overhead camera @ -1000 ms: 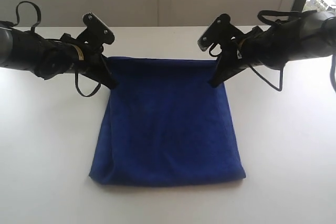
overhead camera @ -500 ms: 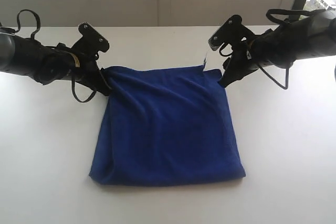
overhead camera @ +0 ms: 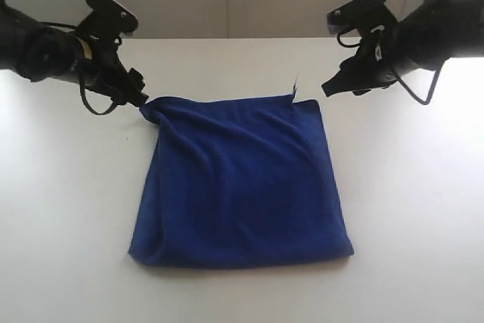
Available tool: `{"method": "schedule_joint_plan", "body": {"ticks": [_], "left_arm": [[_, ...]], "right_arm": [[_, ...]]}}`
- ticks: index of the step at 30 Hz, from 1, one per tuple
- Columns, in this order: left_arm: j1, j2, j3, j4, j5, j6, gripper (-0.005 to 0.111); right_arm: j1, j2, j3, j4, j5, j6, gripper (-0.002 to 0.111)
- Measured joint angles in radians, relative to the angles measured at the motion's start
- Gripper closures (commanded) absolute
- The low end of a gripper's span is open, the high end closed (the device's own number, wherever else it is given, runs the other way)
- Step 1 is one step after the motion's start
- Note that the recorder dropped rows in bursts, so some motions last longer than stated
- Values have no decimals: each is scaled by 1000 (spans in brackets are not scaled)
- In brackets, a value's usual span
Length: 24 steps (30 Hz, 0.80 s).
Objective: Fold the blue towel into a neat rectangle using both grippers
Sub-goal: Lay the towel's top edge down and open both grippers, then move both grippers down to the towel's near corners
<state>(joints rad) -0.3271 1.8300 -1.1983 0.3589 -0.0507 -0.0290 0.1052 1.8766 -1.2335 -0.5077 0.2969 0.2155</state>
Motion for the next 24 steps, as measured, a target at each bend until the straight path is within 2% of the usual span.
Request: {"method": "schedule_joint_plan", "body": {"ticks": [3, 5, 8, 11, 14, 18, 20, 24], "left_arm": [[0, -57, 0, -11, 181, -114, 90], [0, -71, 0, -38, 284, -144, 106], [-6, -91, 0, -90, 441, -130, 107], [-42, -140, 0, -151, 598, -82, 107], [-79, -189, 0, -208, 709, -72, 107], [-128, -247, 83, -300, 687, -99, 107], [-163, -256, 172, -319, 625, -136, 107], [-168, -256, 245, -342, 555, -163, 107]], "right_arm": [[0, -39, 0, 122, 122, -11, 108], [0, -57, 0, 210, 190, -71, 108], [0, -88, 2, 426, 305, -256, 108], [0, -144, 53, 645, 358, -384, 108], [10, -209, 124, 708, 369, -414, 108], [71, -291, 227, 722, 364, -422, 108], [100, -299, 275, 738, 294, -424, 108], [117, -279, 308, 760, 227, -424, 108]]}}
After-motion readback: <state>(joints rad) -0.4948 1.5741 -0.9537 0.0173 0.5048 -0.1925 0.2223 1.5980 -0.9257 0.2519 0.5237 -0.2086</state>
